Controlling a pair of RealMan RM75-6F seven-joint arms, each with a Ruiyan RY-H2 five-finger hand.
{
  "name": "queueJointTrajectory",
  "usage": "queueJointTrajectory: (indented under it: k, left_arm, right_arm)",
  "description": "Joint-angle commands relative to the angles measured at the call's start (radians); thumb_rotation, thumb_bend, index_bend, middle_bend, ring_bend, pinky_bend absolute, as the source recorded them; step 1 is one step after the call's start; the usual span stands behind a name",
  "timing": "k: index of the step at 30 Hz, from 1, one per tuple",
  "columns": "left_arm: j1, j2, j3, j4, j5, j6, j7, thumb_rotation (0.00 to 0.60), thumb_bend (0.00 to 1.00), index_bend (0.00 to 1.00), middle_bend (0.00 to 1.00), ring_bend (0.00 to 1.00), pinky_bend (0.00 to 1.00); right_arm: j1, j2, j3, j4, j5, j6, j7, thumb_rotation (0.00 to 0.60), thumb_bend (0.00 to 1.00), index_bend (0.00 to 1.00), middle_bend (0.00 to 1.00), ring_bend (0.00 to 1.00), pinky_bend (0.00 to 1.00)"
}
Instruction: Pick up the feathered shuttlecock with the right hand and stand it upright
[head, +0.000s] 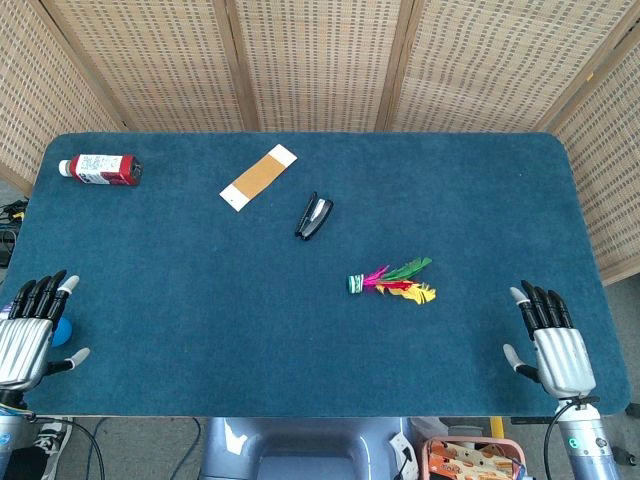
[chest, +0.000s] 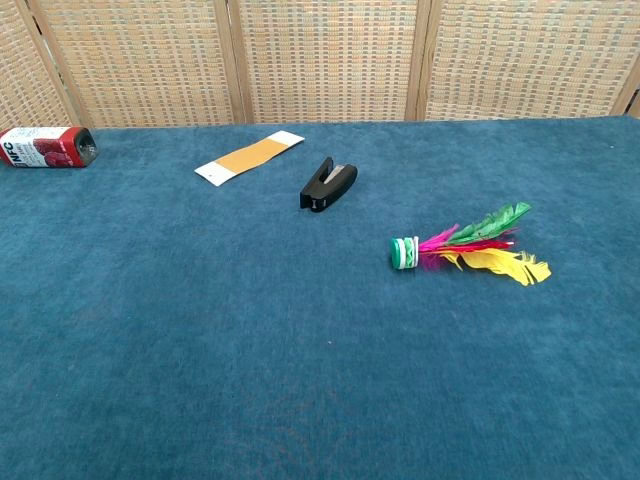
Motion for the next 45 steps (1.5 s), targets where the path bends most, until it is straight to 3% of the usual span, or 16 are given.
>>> queueJointTrajectory:
  k: [1,27,37,45]
  left_arm:
    - [0.0,0.0,0.0,0.0,0.0,-0.001,0.001,0.6,0.01,0.0,0.0,0.0,0.0]
    - [0.003,0.002,-0.004,-0.006,-0.003,0.008,0.004,0.6,0.01,0.0,0.0,0.0,0.0]
    - [0.002,0.006,-0.007,-0.003,-0.008,0.007,-0.009,0.6,0.01,0.0,0.0,0.0,0.0]
    - [-0.003,0.004,-0.008,0.004,-0.017,-0.007,-0.013,0.6,0.01,0.0,0.0,0.0,0.0]
  right_arm:
    - [0.0,0.0,0.0,0.0,0.0,0.0,0.001,0.6,0.29,0.0,0.0,0.0,0.0]
    - [0.006,-0.036,0.009,0.006,-0.023,0.023,-0.008,0.6,0.29,0.02,0.0,0.0,0.0]
    - [0.135,-0.123,0.102,-0.006,0.041,-0.113,-0.078,0.6,0.3,0.2,0.0,0.0,0.0]
    - [0.23,-0.16,0.161,0.009,0.14,-0.24,-0.146,0.6,0.3,0.26,0.0,0.0,0.0]
